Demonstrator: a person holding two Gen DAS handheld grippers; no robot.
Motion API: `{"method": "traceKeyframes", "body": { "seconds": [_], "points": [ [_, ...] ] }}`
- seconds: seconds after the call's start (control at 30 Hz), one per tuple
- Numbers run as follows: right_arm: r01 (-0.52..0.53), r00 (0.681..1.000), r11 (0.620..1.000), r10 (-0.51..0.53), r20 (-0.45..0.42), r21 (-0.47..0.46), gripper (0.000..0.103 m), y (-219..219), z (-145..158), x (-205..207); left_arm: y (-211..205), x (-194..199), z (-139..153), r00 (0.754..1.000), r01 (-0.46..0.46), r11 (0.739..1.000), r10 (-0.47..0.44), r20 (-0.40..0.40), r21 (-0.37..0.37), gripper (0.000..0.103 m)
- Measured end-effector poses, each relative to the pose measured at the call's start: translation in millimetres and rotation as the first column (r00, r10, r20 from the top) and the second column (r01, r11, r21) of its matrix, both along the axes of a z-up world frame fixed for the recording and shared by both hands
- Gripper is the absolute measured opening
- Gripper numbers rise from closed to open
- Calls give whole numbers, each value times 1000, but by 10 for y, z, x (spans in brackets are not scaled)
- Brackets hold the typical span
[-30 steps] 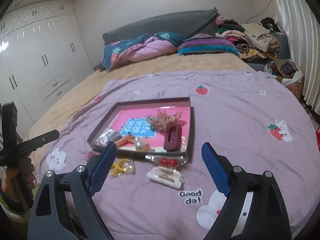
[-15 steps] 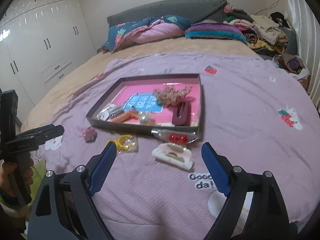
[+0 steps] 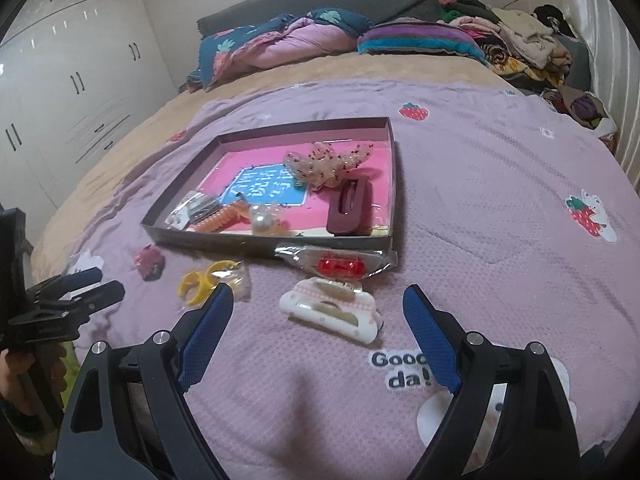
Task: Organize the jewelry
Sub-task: 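Grasp the pink pom-pom hair clip with the left tool while the right grasps the bagged red-bead tie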
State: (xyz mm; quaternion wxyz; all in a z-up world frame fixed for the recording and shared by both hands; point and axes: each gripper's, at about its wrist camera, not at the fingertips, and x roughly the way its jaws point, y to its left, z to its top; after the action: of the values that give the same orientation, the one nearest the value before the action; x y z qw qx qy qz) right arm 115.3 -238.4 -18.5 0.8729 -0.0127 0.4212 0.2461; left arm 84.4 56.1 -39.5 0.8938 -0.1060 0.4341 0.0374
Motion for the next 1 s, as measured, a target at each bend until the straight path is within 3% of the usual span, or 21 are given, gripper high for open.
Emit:
{"method": "traceKeyframes", "body": {
  "seconds": [0.6, 0.77, 1.0],
  "points": [
    [63, 994, 998, -64, -87, -19, 86, 293, -425, 523, 294, 259, -160, 999, -49, 998, 49, -11, -29, 93],
    [58, 996, 998, -61, -72, -31, 86, 326, -448, 539, 319, 345, -226, 999, -46, 998, 45, -24, -33, 93],
    [36, 998, 999, -37, -53, -27, 82, 309, -394, 457, 353, 465, -321, 998, -46, 998, 44, -47, -44, 77]
  ]
}}
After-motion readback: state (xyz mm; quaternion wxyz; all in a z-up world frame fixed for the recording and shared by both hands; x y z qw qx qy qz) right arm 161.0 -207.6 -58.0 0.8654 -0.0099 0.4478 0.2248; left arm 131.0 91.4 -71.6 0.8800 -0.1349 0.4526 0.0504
